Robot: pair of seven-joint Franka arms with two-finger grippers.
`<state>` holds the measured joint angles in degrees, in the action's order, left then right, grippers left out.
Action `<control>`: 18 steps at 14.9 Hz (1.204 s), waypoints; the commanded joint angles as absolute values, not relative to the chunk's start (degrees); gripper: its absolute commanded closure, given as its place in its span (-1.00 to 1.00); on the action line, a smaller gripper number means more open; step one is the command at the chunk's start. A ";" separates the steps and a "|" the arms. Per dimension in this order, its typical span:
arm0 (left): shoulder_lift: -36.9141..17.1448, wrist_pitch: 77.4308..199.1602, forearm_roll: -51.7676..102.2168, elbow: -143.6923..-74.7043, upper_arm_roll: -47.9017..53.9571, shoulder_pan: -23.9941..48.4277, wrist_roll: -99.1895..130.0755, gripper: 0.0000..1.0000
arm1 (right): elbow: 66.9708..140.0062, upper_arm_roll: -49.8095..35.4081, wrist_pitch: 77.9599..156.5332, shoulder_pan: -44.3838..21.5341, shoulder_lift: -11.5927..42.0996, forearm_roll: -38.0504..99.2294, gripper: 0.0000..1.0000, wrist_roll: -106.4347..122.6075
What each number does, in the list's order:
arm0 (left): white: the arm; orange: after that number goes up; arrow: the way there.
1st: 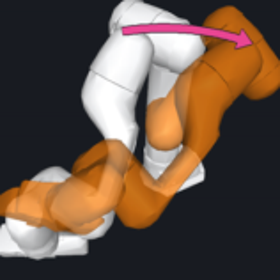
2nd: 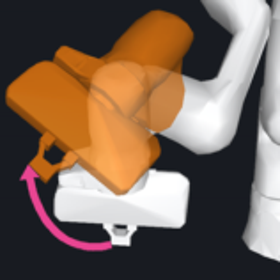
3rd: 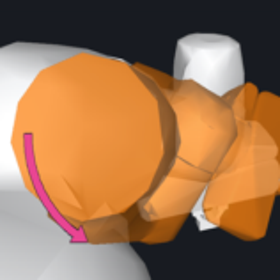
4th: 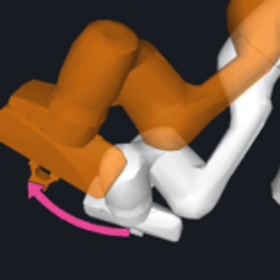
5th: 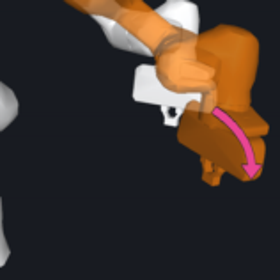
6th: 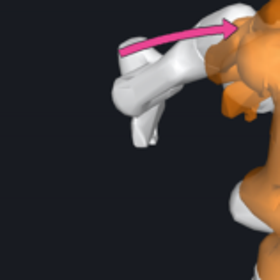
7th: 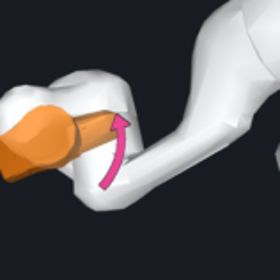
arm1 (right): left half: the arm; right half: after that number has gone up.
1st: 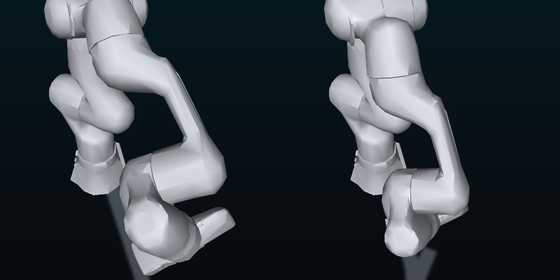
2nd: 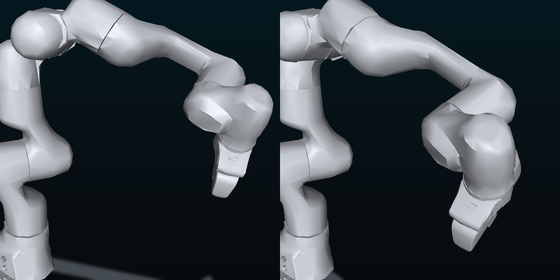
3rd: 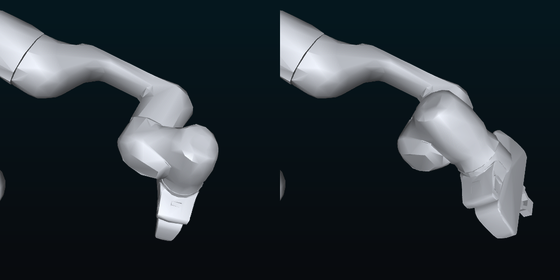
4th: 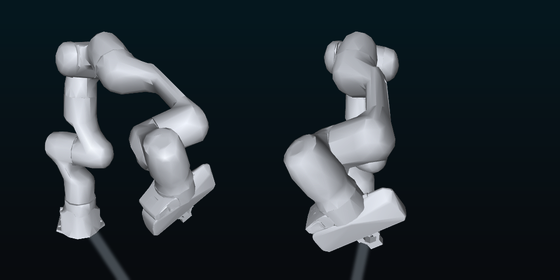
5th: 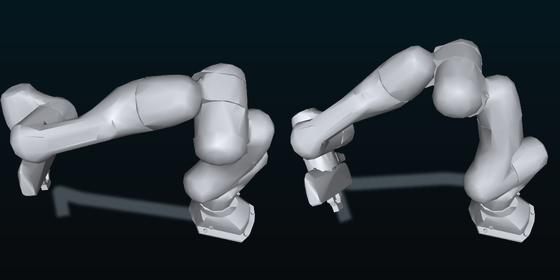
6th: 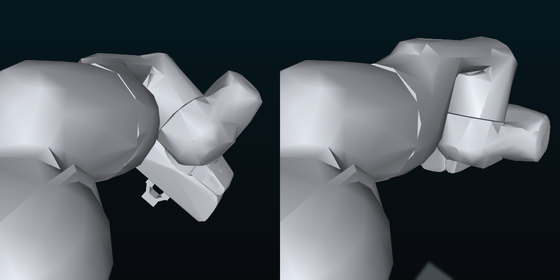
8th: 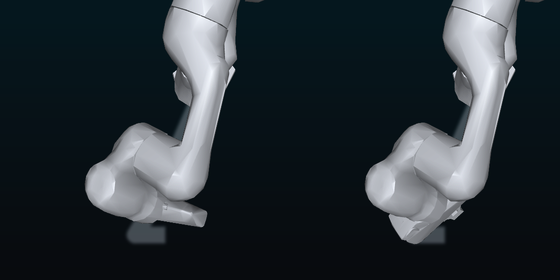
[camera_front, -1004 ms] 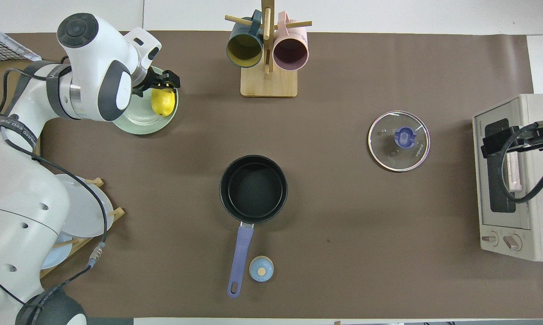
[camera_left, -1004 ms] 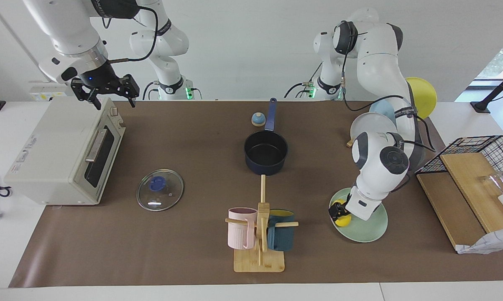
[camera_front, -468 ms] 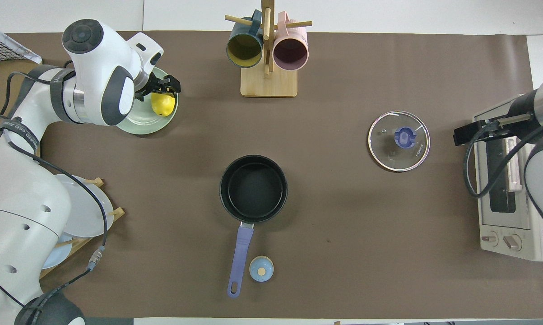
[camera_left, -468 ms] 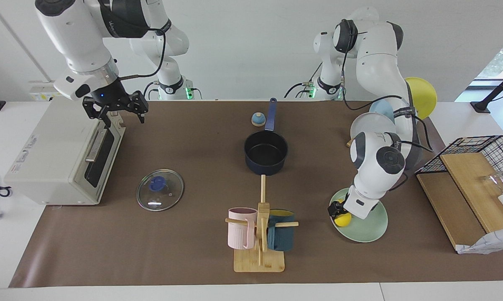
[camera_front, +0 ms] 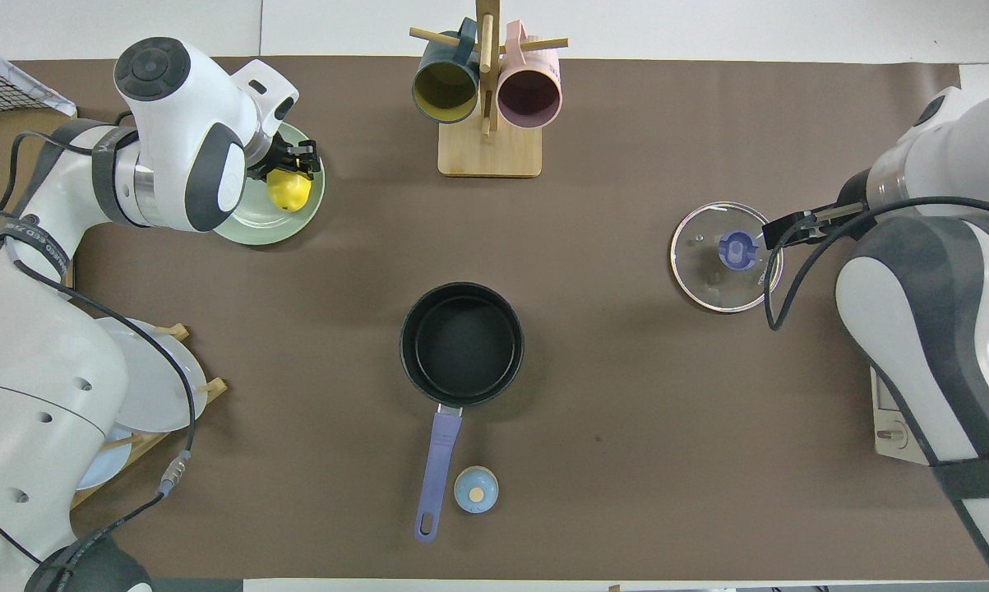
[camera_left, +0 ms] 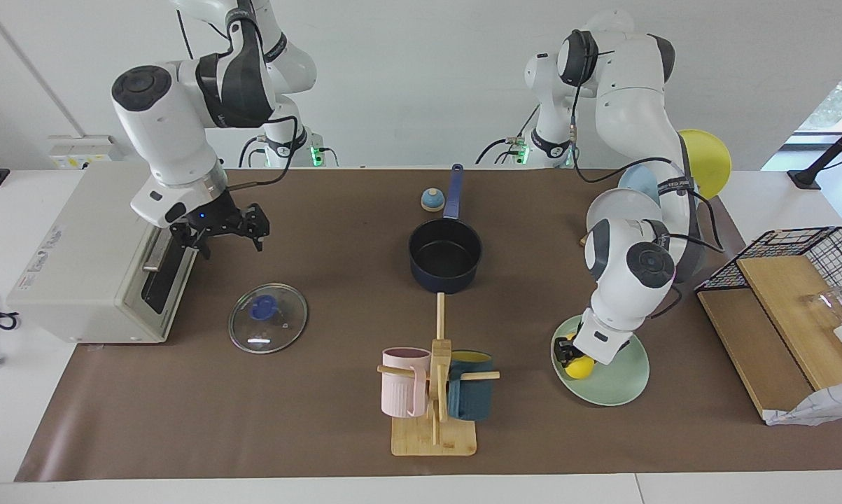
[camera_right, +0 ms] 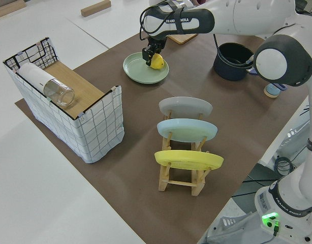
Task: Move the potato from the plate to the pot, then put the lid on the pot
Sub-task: 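Grasp the potato with the left gripper while the right gripper reaches the lid, then carry the potato over the pot with the left gripper while the right lifts the lid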
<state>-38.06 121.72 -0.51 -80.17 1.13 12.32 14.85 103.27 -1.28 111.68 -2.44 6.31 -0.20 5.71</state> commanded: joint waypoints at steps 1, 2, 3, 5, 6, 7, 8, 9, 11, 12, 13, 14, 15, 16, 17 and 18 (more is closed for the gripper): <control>-35.78 120.77 -1.76 -81.83 0.62 12.92 15.56 1.00 | 106.42 -1.32 117.40 -3.24 7.64 1.23 -1.00 6.50; -33.94 119.02 -1.41 -81.22 0.70 12.75 15.56 1.00 | 107.48 -1.32 119.42 -3.34 7.99 1.23 -1.00 6.50; -31.23 116.74 -1.06 -81.39 0.88 12.57 15.56 1.00 | 108.45 -1.32 121.10 -3.34 8.09 1.23 -1.00 6.50; -25.25 111.12 0.95 -81.74 0.97 12.74 16.26 1.00 | 110.03 -1.32 124.35 -3.52 8.52 1.23 -1.00 6.59; -22.53 108.83 2.71 -82.00 0.88 13.18 17.22 1.00 | 110.21 -1.32 125.15 -3.52 8.96 1.23 -1.00 6.50; -20.32 107.07 2.81 -82.70 1.23 13.79 20.53 1.00 | 110.21 -1.32 125.33 -3.52 9.57 1.23 -1.00 6.50; -18.13 105.22 2.81 -83.40 1.32 15.97 24.66 1.00 | 110.21 -1.32 126.03 -3.52 10.28 1.23 -1.00 6.50; -15.67 102.77 2.90 -84.19 1.32 17.74 27.39 1.00 | 110.30 -1.32 127.08 -3.52 11.07 1.23 -1.00 6.50; -10.05 99.07 3.08 -87.52 1.41 21.43 31.97 1.00 | 110.74 -1.32 127.79 -3.43 12.13 1.23 -1.00 6.50; -7.15 99.05 3.16 -90.67 1.41 23.45 34.34 1.00 | 110.83 -1.32 127.88 -3.43 12.22 1.23 -1.00 6.50; -4.60 99.84 3.34 -94.27 1.41 26.34 37.32 1.00 | 110.92 -1.32 127.88 -3.51 12.39 1.23 -1.00 6.50; -3.27 101.76 3.34 -97.09 1.41 28.98 40.49 1.00 | 110.92 -1.32 128.14 -3.43 13.26 1.23 -1.00 6.68; -1.77 105.52 3.34 -100.60 1.41 31.27 43.13 1.00 | 110.92 -1.32 128.41 -3.08 13.88 1.23 -1.00 6.77; -0.28 110.17 3.34 -104.72 1.41 33.20 45.16 1.00 | 111.00 -1.32 128.84 -2.90 14.06 1.23 -1.00 6.85; 0.26 114.13 3.34 -107.72 1.41 35.22 46.22 1.00 | 111.27 -1.32 129.20 -3.07 14.24 1.23 -1.00 6.77; -0.43 117.82 3.34 -110.10 1.41 37.42 47.88 1.00 | 111.44 -1.32 129.37 -3.16 14.24 1.23 -1.00 6.85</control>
